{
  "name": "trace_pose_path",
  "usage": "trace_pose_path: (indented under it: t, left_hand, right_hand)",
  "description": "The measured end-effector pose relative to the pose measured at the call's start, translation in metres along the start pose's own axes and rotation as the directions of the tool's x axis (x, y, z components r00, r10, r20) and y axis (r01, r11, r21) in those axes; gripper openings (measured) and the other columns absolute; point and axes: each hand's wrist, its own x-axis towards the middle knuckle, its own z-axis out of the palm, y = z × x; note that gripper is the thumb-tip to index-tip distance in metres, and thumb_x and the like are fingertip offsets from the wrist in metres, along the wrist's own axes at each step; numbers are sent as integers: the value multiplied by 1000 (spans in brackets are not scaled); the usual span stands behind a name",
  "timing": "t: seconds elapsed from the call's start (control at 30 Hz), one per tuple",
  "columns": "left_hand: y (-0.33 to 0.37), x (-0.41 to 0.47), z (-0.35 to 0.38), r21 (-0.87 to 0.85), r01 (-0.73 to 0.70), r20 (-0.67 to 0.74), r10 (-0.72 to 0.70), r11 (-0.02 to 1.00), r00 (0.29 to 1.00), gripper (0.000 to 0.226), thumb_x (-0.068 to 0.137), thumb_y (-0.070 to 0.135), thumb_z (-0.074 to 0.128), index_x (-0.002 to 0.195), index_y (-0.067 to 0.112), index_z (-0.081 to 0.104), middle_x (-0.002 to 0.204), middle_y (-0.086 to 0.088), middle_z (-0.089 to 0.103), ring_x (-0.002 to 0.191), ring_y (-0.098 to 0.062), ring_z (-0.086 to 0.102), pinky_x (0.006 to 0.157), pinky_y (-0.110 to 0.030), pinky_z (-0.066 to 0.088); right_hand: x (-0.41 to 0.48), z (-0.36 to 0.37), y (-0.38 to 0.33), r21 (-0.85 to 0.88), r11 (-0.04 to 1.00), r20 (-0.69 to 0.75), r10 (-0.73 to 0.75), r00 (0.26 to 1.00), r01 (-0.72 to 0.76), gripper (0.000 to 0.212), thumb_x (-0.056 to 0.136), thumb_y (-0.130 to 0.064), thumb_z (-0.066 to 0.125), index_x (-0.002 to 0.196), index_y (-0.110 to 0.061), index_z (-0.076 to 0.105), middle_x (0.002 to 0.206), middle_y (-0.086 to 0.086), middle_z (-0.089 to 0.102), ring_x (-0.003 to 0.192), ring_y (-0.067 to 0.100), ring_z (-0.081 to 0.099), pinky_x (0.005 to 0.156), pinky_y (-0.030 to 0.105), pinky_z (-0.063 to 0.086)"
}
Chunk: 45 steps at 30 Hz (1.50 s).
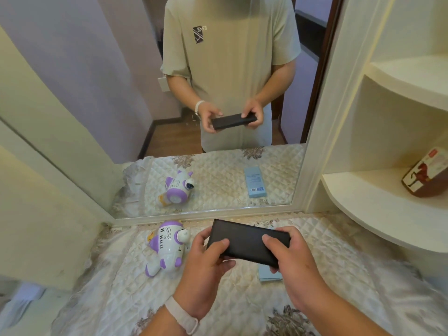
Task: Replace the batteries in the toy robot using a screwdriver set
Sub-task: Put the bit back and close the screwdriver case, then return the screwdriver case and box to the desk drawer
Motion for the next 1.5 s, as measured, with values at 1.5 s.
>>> trace_pose_path:
  t: [1.5]
  left_hand:
    - [-43, 87, 17, 86, 174, -289, -143, 981, 947, 22, 95, 7, 58, 111, 20, 64, 95, -4, 74, 75, -15, 71, 60, -29, 55]
  right_hand:
    - [132, -22, 153, -530, 833, 147, 276, 950, -160, 43, 90, -11, 60, 125, -23, 39, 118, -3, 56, 101, 19, 59, 74, 33, 58]
